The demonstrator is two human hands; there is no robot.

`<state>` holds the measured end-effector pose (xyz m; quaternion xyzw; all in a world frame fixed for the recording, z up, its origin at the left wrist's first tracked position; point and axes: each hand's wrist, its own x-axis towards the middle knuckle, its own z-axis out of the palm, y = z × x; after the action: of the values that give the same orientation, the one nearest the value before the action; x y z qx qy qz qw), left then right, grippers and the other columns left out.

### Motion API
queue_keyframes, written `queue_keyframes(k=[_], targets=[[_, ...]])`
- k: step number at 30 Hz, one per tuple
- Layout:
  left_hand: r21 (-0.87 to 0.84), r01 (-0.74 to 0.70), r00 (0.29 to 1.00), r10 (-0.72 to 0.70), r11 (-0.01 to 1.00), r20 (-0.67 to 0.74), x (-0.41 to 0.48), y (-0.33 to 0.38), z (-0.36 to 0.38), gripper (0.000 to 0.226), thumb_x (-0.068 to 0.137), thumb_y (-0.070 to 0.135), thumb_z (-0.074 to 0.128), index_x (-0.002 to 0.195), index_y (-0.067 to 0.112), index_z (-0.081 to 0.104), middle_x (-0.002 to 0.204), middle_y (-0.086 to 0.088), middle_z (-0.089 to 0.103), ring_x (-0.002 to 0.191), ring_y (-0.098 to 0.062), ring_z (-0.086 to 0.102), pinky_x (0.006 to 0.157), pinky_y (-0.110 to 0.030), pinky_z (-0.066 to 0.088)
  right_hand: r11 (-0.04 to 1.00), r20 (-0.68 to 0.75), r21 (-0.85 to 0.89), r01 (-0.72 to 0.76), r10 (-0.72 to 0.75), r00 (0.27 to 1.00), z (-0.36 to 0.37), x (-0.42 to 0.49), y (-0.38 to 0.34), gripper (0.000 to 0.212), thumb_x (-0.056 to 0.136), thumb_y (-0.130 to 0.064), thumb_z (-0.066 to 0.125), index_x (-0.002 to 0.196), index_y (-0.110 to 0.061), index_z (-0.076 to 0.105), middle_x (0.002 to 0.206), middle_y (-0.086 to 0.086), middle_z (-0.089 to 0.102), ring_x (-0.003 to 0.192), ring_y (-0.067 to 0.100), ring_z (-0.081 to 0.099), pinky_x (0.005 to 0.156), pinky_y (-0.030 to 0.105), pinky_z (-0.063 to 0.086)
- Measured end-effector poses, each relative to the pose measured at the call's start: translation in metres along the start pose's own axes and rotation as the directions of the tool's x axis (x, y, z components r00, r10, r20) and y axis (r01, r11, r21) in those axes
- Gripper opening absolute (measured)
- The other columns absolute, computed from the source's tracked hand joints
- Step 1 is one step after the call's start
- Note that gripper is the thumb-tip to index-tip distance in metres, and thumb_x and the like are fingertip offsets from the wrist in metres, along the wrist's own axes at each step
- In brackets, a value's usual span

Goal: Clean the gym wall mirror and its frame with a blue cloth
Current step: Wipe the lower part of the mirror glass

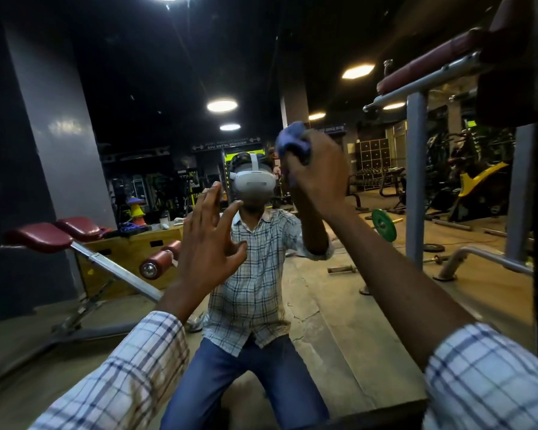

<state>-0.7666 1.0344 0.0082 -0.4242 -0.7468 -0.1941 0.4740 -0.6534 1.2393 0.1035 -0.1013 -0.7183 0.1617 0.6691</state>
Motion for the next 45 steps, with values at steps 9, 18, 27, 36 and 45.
queue_keyframes(k=[9,18,27,36,45], targets=[[-0.022,0.014,0.998,-0.016,1.0,-0.063,0.006,0.018,0.017,0.085,0.082,0.05,0.08,0.155,0.027,0.042,0.174,-0.008,0.002,0.16,-0.029,0.002,0.125,-0.05,0.012,0.958,0.315,0.063,0.278,-0.284,0.906,-0.009,-0.049,0.047,0.034,0.083,-0.029,0.08,0.113,-0.018,0.068,0.107,0.002,0.071,0.089,0.011,0.062,0.078,0.025,0.056],[-0.015,0.047,0.996,-0.048,0.999,-0.071,0.008,0.021,0.021,0.085,0.081,0.051,0.08,0.154,0.03,0.042,0.174,-0.005,0.002,0.16,-0.028,0.001,0.125,-0.055,0.016,0.986,-0.002,0.141,0.088,-0.088,0.996,-0.008,-0.057,0.081,0.029,0.079,-0.027,0.085,0.099,-0.014,0.068,0.098,0.001,0.07,0.083,0.015,0.063,0.067,0.022,0.046],[-0.019,0.04,0.994,-0.042,0.999,-0.099,0.006,0.02,0.025,0.088,0.08,0.05,0.083,0.155,0.027,0.043,0.174,-0.009,0.006,0.161,-0.029,0.003,0.125,-0.054,0.015,0.984,-0.013,0.134,0.114,-0.114,0.993,-0.004,-0.054,0.087,0.032,0.079,-0.032,0.086,0.098,-0.013,0.07,0.096,0.0,0.071,0.082,0.017,0.066,0.065,0.033,0.054],[0.003,0.026,0.996,-0.026,1.0,-0.091,0.006,0.017,0.026,0.086,0.083,0.049,0.08,0.156,0.029,0.04,0.174,-0.008,0.003,0.161,-0.028,0.001,0.123,-0.056,0.019,0.986,0.004,0.139,0.095,-0.096,0.995,-0.006,-0.055,0.084,0.033,0.08,-0.037,0.082,0.101,-0.015,0.07,0.099,-0.002,0.071,0.084,0.013,0.065,0.069,0.036,0.058],[-0.061,0.03,0.99,-0.038,0.998,-0.135,0.004,0.021,0.031,0.081,0.084,0.048,0.073,0.156,0.027,0.042,0.174,-0.006,0.001,0.161,-0.026,-0.001,0.125,-0.053,0.014,0.989,0.003,0.125,0.077,-0.078,0.997,-0.011,-0.058,0.077,0.028,0.081,-0.034,0.079,0.098,-0.014,0.07,0.095,-0.001,0.071,0.081,0.012,0.064,0.069,0.032,0.056]])
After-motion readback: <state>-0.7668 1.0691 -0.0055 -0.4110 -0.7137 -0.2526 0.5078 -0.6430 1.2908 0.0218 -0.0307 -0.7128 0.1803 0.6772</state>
